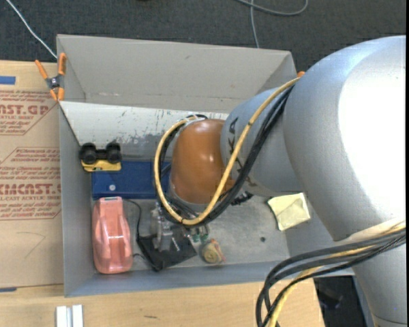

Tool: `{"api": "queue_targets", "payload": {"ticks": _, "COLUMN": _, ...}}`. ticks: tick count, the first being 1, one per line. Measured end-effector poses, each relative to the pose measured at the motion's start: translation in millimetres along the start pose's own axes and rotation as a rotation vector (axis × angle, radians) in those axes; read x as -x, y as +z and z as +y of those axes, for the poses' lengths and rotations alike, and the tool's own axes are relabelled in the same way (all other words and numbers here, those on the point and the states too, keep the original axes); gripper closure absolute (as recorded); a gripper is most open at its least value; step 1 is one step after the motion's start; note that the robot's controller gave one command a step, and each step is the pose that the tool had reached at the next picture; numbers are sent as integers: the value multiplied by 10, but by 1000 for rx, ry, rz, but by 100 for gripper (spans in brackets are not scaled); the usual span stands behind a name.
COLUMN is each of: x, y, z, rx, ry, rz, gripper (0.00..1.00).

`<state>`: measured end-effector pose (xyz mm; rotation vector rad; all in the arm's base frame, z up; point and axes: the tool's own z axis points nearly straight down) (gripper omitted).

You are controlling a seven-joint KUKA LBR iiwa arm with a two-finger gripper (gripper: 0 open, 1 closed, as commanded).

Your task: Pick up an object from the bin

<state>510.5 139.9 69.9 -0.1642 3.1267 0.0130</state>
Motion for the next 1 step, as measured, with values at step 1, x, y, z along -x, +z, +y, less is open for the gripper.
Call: {"api": "queue_targets", "payload": {"ticks": 1, "x": 0, "y": 0, "z": 0, "rx": 0, "ry": 0, "rz": 0, "gripper": 100}}
